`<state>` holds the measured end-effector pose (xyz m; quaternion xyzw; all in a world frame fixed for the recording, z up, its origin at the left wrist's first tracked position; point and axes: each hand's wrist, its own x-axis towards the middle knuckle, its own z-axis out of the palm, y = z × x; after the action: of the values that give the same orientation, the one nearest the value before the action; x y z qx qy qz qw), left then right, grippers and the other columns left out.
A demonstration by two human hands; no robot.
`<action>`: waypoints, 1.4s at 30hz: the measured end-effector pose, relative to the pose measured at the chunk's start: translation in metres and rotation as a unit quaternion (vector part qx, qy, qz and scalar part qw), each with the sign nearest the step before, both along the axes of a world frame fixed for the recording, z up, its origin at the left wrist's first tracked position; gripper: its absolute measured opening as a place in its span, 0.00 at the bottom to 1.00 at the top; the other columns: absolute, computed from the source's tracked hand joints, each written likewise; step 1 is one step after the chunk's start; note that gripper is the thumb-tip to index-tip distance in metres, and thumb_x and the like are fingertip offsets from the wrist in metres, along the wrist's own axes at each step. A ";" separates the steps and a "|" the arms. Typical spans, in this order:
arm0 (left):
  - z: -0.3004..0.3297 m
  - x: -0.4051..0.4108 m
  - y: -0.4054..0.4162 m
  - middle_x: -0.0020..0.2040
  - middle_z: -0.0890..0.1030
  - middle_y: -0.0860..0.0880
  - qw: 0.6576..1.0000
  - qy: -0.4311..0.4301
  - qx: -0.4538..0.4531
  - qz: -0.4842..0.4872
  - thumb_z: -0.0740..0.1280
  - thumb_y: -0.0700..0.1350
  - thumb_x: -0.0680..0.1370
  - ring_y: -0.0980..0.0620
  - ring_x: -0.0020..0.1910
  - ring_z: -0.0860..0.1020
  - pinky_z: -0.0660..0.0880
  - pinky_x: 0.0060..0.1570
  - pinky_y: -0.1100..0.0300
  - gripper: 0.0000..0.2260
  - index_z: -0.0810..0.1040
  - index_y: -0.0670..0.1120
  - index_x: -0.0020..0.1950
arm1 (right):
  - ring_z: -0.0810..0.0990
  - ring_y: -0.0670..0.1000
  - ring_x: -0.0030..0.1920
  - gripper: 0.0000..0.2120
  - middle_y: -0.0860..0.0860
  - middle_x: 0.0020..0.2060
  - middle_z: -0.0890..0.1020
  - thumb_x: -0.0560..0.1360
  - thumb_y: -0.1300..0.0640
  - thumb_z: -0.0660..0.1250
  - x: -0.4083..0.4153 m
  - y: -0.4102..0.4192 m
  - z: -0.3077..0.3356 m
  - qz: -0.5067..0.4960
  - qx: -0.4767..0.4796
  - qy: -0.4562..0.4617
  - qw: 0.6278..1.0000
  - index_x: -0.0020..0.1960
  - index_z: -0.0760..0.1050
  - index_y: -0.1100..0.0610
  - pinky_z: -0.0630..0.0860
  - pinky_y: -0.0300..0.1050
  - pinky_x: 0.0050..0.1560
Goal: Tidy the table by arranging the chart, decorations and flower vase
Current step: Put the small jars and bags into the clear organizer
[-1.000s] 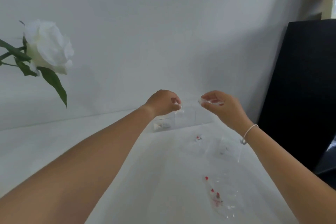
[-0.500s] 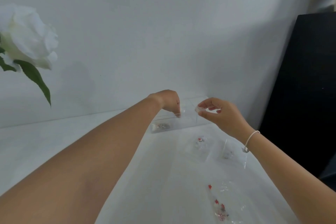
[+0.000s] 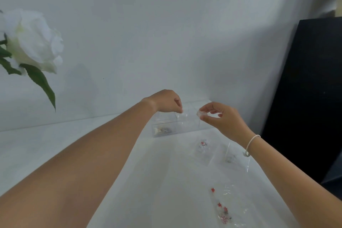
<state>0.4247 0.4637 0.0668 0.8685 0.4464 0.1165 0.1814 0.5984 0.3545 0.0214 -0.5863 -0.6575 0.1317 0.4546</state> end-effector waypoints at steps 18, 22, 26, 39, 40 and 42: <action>-0.089 -0.078 -0.036 0.59 0.78 0.58 0.917 -0.378 0.027 0.123 0.68 0.50 0.73 0.58 0.55 0.74 0.69 0.48 0.65 0.10 0.77 0.59 0.54 | 0.76 0.52 0.55 0.06 0.47 0.49 0.80 0.69 0.56 0.69 -0.023 0.063 0.037 -0.019 -0.173 -0.311 0.934 0.46 0.77 0.52 0.70 0.49 0.59; -0.090 -0.078 -0.035 0.60 0.79 0.57 0.916 -0.382 0.039 0.116 0.68 0.50 0.73 0.56 0.55 0.75 0.69 0.45 0.69 0.09 0.77 0.61 0.51 | 0.77 0.53 0.54 0.09 0.49 0.47 0.79 0.69 0.59 0.70 -0.033 0.071 0.044 0.003 -0.233 -0.324 0.917 0.49 0.79 0.57 0.74 0.47 0.55; -0.093 -0.079 -0.032 0.61 0.79 0.57 0.917 -0.379 0.045 0.117 0.68 0.51 0.73 0.56 0.52 0.76 0.69 0.44 0.69 0.08 0.77 0.63 0.49 | 0.74 0.52 0.48 0.13 0.53 0.53 0.79 0.70 0.58 0.70 -0.045 0.073 0.046 0.018 -0.277 -0.372 0.886 0.54 0.78 0.60 0.67 0.36 0.32; -0.094 -0.078 -0.033 0.52 0.76 0.68 0.916 -0.376 0.057 0.126 0.68 0.51 0.73 0.57 0.49 0.77 0.69 0.42 0.71 0.12 0.79 0.55 0.56 | 0.76 0.54 0.49 0.06 0.52 0.46 0.78 0.69 0.60 0.69 -0.043 0.078 0.041 0.014 -0.271 -0.373 0.887 0.46 0.79 0.58 0.72 0.42 0.45; -0.094 -0.078 -0.033 0.52 0.75 0.69 0.917 -0.375 0.057 0.127 0.68 0.51 0.73 0.57 0.49 0.77 0.69 0.42 0.71 0.12 0.79 0.55 0.56 | 0.77 0.53 0.48 0.05 0.52 0.45 0.79 0.70 0.60 0.68 -0.040 0.076 0.039 0.011 -0.246 -0.349 0.904 0.45 0.79 0.56 0.74 0.44 0.47; -0.094 -0.078 -0.033 0.51 0.75 0.70 0.918 -0.371 0.057 0.127 0.68 0.51 0.74 0.56 0.49 0.77 0.68 0.42 0.71 0.12 0.79 0.54 0.57 | 0.77 0.52 0.51 0.03 0.49 0.46 0.80 0.71 0.58 0.66 -0.031 0.067 0.035 -0.003 -0.179 -0.300 0.937 0.43 0.78 0.53 0.74 0.50 0.56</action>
<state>0.3471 0.4306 -0.0273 0.7081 0.4459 0.4775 0.2681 0.5670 0.4212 0.0566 -0.6721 -0.7272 0.0634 0.1243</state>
